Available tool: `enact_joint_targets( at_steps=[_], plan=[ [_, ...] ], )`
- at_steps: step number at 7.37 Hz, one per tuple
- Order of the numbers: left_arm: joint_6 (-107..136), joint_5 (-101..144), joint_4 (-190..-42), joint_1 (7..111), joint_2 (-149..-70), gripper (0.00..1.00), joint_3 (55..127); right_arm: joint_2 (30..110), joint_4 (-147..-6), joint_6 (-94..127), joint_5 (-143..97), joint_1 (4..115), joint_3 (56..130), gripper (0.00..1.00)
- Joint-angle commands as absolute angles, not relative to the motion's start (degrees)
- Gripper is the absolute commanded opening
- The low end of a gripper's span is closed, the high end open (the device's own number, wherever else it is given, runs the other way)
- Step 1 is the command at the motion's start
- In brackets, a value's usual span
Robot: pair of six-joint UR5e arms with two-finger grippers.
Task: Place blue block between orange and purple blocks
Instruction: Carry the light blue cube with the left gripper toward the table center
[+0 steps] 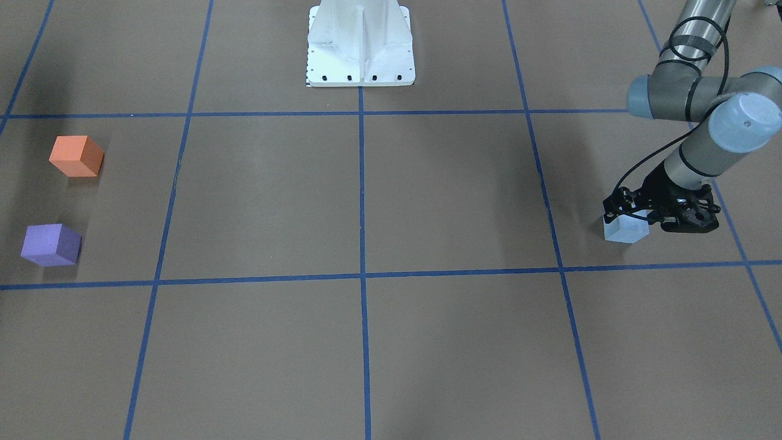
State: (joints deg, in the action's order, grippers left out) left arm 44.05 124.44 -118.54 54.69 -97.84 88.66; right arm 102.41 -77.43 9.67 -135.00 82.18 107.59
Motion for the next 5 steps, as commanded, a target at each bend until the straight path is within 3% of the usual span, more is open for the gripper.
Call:
enact_joint_targets(
  at_steps=[1,3,4,5],
  plan=[
    [43.1,122.0,-118.7,51.1,-98.2,0.93,88.5,102.5,-77.4,9.7,-134.9,82.2,107.5,1.00],
    [33.6,118.6,-118.5,49.7,-98.0,0.94,88.6,102.5,-77.4,9.6,-135.0,82.2,107.2,1.00],
    [33.4,118.9,-118.2,49.7,-98.1,0.85,88.7,102.5,-77.4,9.6,-135.0,82.2,107.2,1.00],
    [33.4,119.4,-117.8,49.7,-98.2,0.44,88.9,102.5,-77.4,9.6,-135.0,82.2,107.2,1.00]
  ],
)
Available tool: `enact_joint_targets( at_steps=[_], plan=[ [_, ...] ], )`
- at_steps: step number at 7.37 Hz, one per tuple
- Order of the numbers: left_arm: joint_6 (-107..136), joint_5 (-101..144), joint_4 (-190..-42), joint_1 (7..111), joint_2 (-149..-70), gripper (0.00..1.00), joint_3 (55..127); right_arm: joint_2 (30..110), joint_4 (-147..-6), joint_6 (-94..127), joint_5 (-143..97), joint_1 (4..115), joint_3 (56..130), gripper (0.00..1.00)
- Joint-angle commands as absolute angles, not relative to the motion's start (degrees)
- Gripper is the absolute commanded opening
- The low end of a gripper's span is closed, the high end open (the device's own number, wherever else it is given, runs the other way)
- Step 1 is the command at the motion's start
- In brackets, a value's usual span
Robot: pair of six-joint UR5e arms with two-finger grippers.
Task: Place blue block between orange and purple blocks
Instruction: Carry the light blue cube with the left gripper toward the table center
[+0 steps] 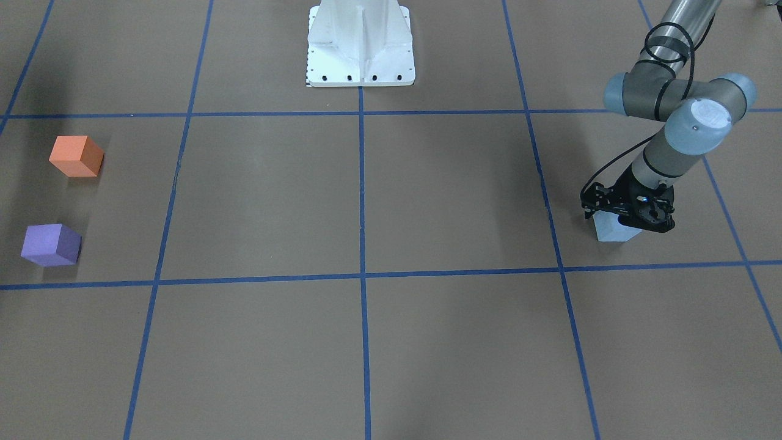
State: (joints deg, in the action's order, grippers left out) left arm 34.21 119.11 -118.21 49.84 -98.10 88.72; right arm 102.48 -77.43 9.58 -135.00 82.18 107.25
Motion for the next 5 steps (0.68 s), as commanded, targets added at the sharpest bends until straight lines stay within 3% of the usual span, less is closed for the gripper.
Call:
enact_joint_targets(
  at_steps=[1,2,5],
  plan=[
    [33.5,119.5,-117.7,49.7,-98.7,0.08,89.4,102.5,-77.4,9.6,-135.0,82.1,107.2,1.00],
    [34.4,120.9,-116.6,50.0,-100.3,0.00,89.6,102.5,-77.4,9.6,-135.0,82.1,107.2,1.00],
    [43.4,122.3,-99.8,50.9,-112.5,0.00,93.6,102.5,-77.4,9.6,-135.0,82.1,107.2,1.00]
  ],
)
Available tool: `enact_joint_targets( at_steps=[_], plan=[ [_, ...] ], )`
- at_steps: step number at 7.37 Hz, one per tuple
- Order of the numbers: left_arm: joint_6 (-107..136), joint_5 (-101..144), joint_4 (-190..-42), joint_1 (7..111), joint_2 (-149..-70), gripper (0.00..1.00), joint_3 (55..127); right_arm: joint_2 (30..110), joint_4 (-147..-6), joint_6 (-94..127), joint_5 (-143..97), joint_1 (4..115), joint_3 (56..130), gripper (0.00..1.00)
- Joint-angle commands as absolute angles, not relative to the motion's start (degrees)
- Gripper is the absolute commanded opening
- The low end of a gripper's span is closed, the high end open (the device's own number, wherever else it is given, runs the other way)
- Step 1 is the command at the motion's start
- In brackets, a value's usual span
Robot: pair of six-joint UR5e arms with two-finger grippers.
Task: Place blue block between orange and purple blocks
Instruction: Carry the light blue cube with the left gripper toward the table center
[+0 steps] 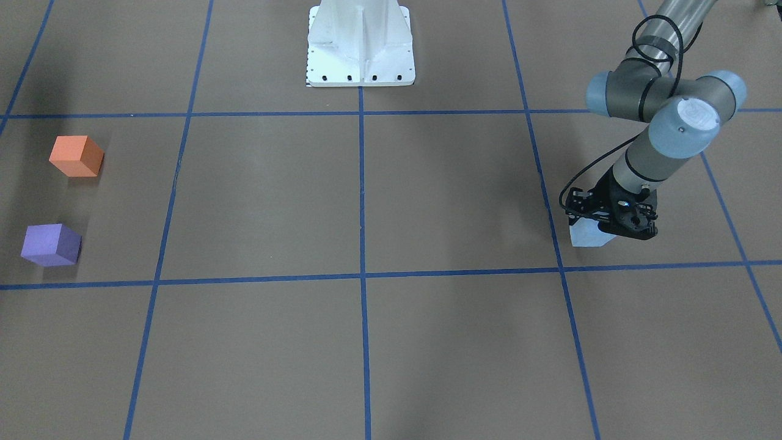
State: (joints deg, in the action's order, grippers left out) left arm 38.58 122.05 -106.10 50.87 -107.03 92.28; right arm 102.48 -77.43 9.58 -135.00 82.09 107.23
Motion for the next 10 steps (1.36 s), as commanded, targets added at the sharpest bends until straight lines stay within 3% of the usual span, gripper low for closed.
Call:
enact_joint_targets(
  at_steps=[1,4,7,8,10],
  plan=[
    [50.7,122.3,-98.1,48.8,-117.8,0.00,92.7,102.5,-77.4,9.6,-135.0,82.1,107.2,1.00],
    [63.2,120.2,-98.0,36.9,-131.3,0.00,87.5,102.5,-77.4,9.7,-135.0,82.0,107.2,1.00],
    [64.3,108.6,-92.8,28.5,-143.3,0.11,78.5,102.5,-77.4,9.7,-135.0,82.1,107.2,1.00],
    [64.3,108.4,-92.9,27.7,-143.8,0.18,77.5,102.5,-77.4,9.7,-135.0,82.0,107.2,1.00],
    [64.1,105.3,-93.3,26.5,-143.8,0.74,75.2,102.5,-77.4,9.8,-135.0,82.0,107.2,1.00]
  ],
)
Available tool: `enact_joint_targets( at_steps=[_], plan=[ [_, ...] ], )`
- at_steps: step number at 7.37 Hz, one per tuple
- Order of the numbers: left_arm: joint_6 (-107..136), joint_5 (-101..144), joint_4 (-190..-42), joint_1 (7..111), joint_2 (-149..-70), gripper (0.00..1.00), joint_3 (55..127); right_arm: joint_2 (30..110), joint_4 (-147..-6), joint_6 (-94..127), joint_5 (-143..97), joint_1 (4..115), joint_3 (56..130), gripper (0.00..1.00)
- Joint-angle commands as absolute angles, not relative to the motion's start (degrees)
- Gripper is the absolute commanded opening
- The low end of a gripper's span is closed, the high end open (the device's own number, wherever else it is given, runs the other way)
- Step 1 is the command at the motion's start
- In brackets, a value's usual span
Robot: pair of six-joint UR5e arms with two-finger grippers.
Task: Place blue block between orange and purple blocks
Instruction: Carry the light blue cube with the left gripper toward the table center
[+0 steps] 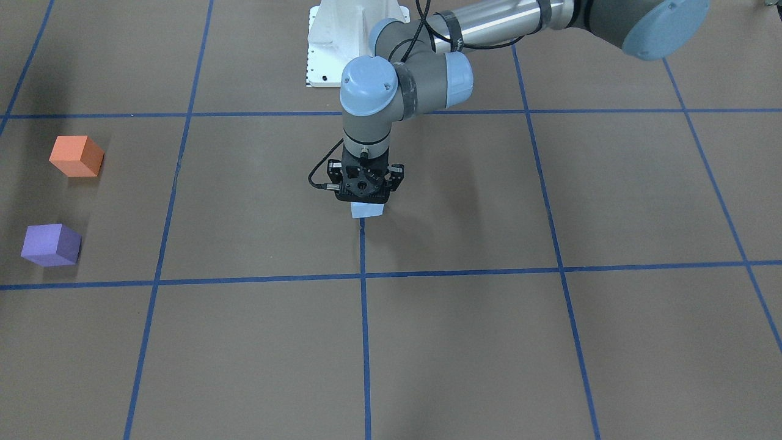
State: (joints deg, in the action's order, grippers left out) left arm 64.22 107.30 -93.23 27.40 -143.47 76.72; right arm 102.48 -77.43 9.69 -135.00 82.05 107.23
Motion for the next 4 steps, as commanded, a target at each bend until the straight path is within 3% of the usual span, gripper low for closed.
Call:
enact_joint_targets(
  at_steps=[1,4],
  plan=[
    [63.6,104.9,-93.5,26.5,-143.6,0.99,75.1,102.5,-77.4,9.8,-135.0,82.0,107.2,1.00],
    [63.2,107.5,-89.5,29.7,-143.8,1.00,80.8,102.4,-77.3,9.7,-135.0,82.1,107.4,1.00]
  ],
)
